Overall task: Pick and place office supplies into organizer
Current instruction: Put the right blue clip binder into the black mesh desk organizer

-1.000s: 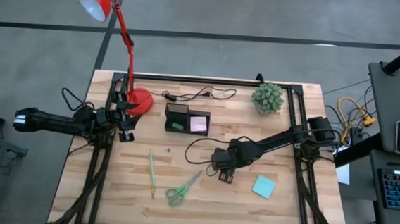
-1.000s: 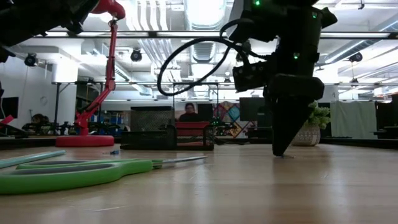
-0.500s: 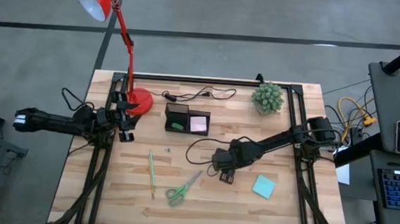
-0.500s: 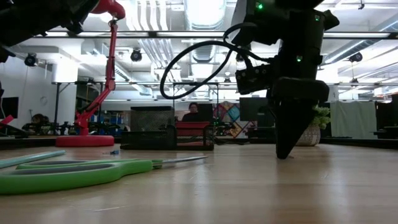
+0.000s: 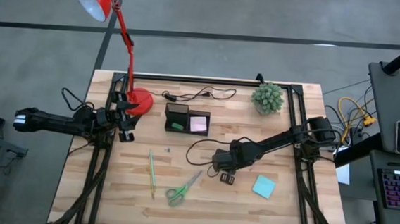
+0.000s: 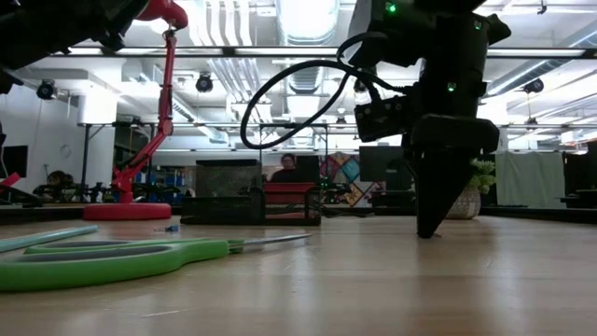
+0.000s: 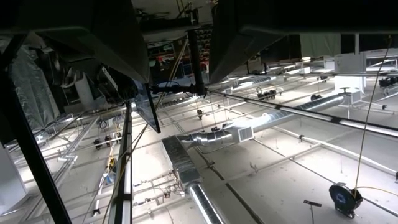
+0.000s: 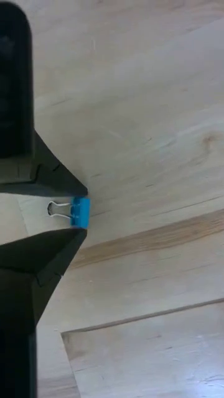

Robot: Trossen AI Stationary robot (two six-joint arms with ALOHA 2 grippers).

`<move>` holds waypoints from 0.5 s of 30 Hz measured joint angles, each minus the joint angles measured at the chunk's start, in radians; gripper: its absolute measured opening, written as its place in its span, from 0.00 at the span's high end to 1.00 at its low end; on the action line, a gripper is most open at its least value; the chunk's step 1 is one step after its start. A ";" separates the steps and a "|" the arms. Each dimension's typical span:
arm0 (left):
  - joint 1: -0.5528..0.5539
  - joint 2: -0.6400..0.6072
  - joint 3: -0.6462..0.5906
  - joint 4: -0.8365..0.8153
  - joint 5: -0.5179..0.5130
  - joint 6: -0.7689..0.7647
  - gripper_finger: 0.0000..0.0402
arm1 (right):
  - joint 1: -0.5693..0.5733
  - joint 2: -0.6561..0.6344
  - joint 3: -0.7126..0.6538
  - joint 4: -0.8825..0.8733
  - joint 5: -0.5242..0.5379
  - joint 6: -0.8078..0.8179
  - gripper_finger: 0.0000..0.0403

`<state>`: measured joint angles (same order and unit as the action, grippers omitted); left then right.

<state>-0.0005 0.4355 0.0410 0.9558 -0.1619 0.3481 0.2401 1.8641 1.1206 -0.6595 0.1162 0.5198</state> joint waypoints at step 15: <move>0.000 0.000 0.000 0.000 0.000 0.000 0.61 | -0.001 0.002 0.021 -0.010 0.012 -0.011 0.86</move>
<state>-0.0003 0.4351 0.0410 0.9559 -0.1619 0.3481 0.2390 1.8656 1.1416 -0.6695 0.1284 0.5089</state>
